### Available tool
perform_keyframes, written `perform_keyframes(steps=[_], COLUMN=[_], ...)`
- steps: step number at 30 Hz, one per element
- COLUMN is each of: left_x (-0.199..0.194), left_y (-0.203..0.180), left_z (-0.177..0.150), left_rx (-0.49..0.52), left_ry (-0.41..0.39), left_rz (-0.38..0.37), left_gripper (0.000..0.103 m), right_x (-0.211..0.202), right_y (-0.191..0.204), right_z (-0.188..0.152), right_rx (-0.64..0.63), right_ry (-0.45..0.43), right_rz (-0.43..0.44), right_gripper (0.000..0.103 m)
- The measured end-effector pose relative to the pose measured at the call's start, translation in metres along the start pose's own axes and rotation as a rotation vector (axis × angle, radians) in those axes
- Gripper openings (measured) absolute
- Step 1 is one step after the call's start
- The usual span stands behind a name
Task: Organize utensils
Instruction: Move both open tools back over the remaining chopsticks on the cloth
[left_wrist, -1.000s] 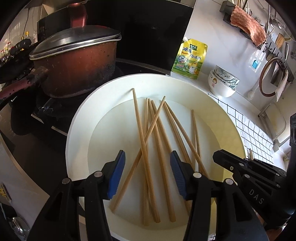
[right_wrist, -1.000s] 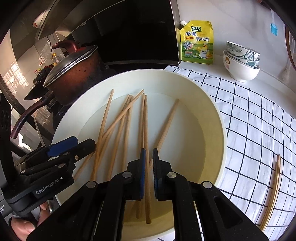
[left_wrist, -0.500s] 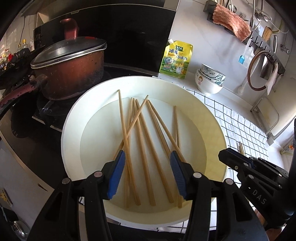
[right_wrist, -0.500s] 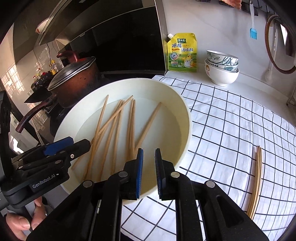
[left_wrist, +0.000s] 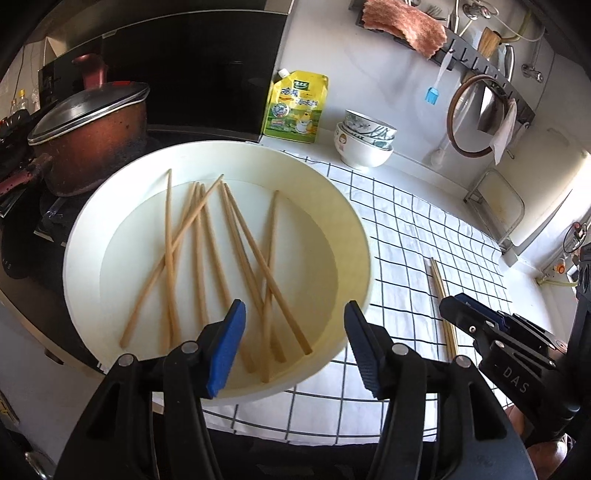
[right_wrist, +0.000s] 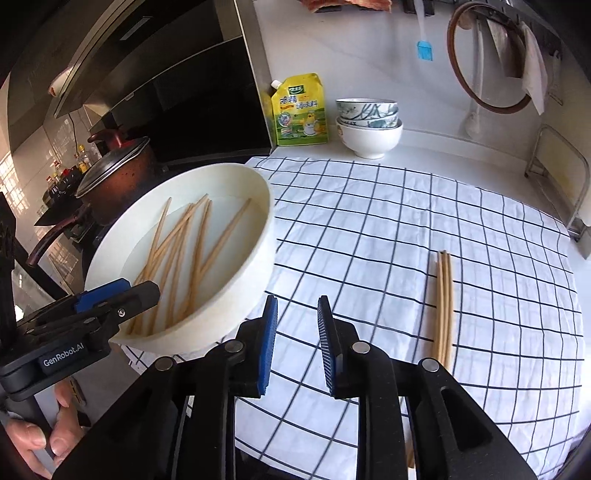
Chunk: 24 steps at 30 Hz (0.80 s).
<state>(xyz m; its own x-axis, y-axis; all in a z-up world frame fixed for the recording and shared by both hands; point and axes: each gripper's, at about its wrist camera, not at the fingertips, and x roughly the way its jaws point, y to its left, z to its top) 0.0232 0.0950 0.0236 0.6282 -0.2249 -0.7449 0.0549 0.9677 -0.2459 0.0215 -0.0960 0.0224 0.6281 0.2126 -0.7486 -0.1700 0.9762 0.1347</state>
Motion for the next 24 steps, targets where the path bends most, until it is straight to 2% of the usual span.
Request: perform_keyframes(steps=[13, 15, 24], left_x=[0.021, 0.026, 0.054], left_y=[-0.082, -0.091, -0.113], left_z=[-0.017, -0.021, -0.037], left_rx=[0.122, 0.135, 0.176], left_ry=[0.054, 0.067, 0.134], left_rz=[-0.108, -0.116, -0.109], left_gripper=[0.057, 0.058, 0.061], right_x=[-0.027, -0.025, -0.005], right_y=[-0.107, -0.115, -0.13], right_z=[-0.043, -0.05, -0.068], right_rx=[0.153, 0.158, 0.162], right_ry=[-0.003, 0.009, 0.061], right_rz=[-0.182, -0.203, -0.198], right_gripper=[0.024, 0.024, 0.026])
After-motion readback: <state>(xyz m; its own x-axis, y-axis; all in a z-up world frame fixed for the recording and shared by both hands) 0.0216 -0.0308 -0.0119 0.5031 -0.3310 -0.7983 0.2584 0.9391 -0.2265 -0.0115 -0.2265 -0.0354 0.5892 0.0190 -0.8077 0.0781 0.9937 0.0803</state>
